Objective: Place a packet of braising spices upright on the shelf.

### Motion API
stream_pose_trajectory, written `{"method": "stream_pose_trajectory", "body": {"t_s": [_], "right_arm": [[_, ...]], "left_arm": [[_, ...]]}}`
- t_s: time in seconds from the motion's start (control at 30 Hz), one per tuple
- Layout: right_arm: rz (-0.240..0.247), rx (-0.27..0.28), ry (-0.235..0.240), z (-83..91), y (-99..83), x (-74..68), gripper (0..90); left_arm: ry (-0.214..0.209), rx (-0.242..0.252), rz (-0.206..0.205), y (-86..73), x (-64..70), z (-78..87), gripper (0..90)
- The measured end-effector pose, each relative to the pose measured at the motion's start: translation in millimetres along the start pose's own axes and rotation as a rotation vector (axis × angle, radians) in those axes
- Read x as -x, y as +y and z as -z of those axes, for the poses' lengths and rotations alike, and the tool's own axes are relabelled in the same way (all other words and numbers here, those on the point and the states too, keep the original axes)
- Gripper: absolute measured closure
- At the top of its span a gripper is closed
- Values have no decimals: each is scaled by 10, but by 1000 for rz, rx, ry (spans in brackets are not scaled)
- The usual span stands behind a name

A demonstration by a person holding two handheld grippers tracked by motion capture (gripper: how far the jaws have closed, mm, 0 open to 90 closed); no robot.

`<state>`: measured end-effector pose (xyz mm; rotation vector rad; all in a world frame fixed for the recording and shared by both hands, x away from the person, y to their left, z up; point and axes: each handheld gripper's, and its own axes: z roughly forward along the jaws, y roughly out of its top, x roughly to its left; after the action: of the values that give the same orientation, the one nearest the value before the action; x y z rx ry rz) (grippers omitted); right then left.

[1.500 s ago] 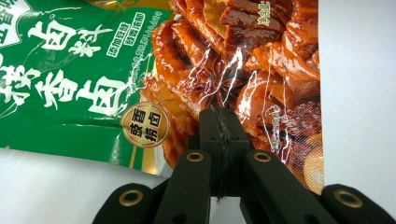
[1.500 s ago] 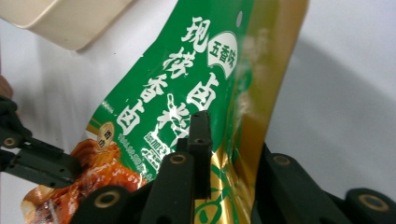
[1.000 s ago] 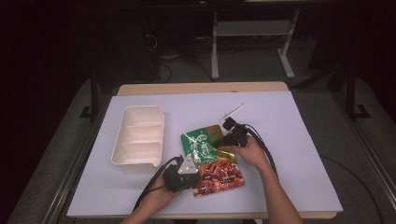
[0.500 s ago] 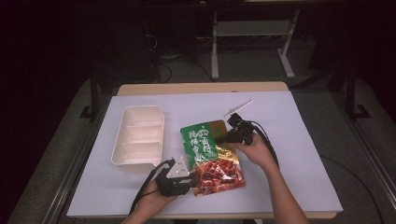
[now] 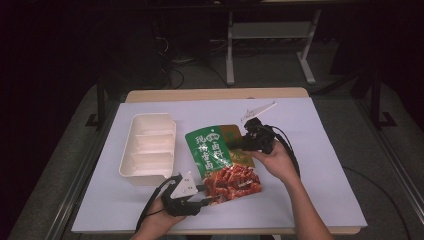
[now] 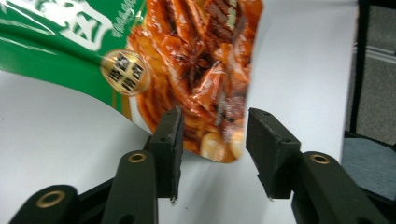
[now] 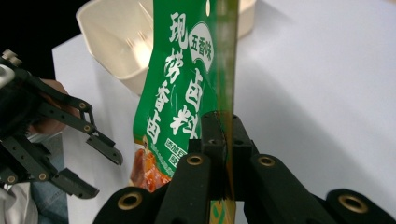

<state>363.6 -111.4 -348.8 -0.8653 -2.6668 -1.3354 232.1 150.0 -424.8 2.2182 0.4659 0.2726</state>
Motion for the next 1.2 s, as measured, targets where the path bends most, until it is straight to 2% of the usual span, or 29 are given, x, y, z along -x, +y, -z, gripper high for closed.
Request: {"method": "stream_pose_trajectory", "body": {"t_s": [0.1,0.17,0.2,0.27,0.33,0.43,0.47,0.57,0.6,0.77,0.93,1.07,1.2], "right_arm": [[21,43,1,76,52,-109,892],[20,47,4,91,63,-130,893],[40,66,5,118,101,-193,893],[42,66,7,125,116,-217,893],[64,73,5,150,192,-322,894],[77,80,5,160,235,-378,894],[92,94,7,166,288,-449,894],[115,105,1,158,357,-530,895],[132,110,-14,150,389,-559,895],[128,139,-26,159,500,-625,895],[111,188,2,177,603,-682,895],[129,202,-3,154,706,-747,895],[129,214,2,140,795,-807,895]], "left_arm": [[6,23,-1,-28,55,65,512],[6,28,-3,-37,71,77,497],[9,31,-14,-55,98,99,488],[11,34,-19,-65,111,111,483],[16,38,-25,-91,139,133,463],[22,46,-33,-109,151,148,435],[25,59,-35,-132,162,159,433],[29,66,-48,-160,170,177,417],[30,70,-45,-165,173,178,414],[29,85,-45,-197,181,192,397],[21,92,-41,-211,221,198,384],[20,85,-62,-225,219,192,380],[22,93,-56,-230,210,188,378]]}}
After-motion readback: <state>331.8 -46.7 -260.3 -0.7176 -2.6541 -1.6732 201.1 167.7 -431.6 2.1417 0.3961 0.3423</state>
